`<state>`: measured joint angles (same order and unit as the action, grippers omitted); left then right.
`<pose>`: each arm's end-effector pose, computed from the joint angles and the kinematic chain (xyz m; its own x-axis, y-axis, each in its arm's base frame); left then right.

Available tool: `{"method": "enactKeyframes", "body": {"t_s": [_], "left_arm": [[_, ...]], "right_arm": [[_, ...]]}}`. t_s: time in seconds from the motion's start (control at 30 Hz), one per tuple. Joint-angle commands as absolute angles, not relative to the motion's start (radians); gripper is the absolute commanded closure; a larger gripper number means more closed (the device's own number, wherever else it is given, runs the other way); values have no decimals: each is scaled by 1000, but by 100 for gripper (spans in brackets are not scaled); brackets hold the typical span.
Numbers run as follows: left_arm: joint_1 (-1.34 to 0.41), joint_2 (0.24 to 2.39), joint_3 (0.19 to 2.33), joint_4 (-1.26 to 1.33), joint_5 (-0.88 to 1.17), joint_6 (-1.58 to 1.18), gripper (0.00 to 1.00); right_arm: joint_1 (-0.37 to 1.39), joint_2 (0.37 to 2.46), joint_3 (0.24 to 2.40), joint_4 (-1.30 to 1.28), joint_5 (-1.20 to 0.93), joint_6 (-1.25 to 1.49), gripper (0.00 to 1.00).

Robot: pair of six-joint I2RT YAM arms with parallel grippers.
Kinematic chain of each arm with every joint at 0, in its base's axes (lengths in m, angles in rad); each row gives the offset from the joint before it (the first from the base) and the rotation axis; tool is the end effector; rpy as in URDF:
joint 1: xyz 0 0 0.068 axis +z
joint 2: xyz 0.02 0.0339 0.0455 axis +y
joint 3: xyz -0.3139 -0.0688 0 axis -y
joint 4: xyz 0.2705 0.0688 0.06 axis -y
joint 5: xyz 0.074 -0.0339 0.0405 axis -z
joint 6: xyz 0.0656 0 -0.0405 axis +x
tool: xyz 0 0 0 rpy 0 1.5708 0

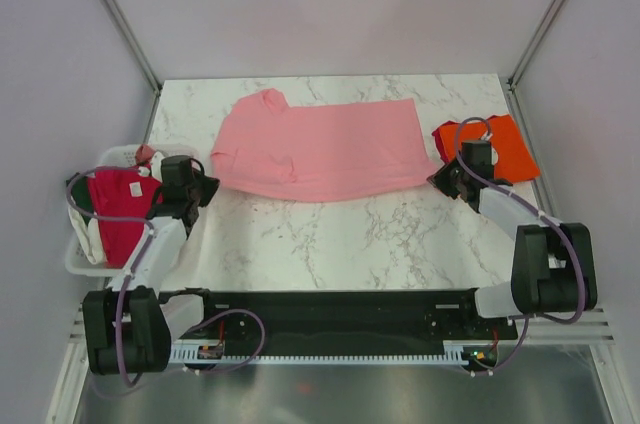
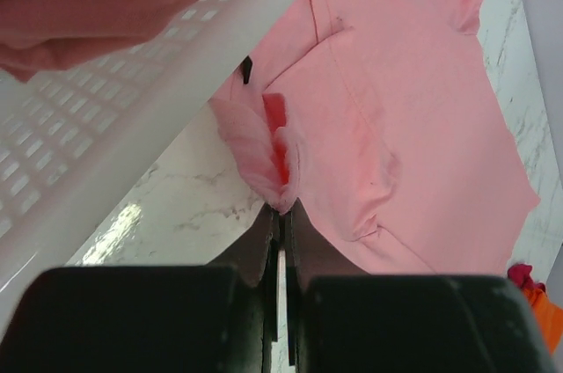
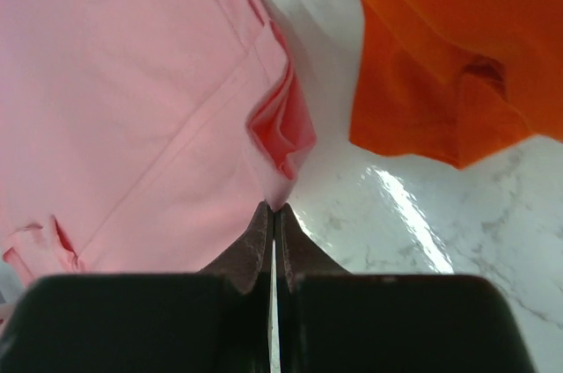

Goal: Fold and stack the t-shirts
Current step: Fold the tshirt

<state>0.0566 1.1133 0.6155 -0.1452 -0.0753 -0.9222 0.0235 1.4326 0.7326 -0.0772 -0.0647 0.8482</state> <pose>0.2585 0.0196 0.2351 -0.2688 -0.8112 -0.5194 -0.5475 0.5723 -0.6105 0.3215 0.0118 0.1982 -0.5158 0.7366 -0.4374 0.4799 0.6714 0.5647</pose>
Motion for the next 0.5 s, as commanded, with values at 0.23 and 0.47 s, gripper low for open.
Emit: {"method": "enactKeyframes", "body": {"t_s": [0.23,0.47], "left_arm": [[58,956,523,-284,-138,-922,98],[58,835,425,-310,-117,-945,98]], "right_arm": [[20,1230,580,-133,28,805,100],[20,1073,503,-219,92,796,100]]}}
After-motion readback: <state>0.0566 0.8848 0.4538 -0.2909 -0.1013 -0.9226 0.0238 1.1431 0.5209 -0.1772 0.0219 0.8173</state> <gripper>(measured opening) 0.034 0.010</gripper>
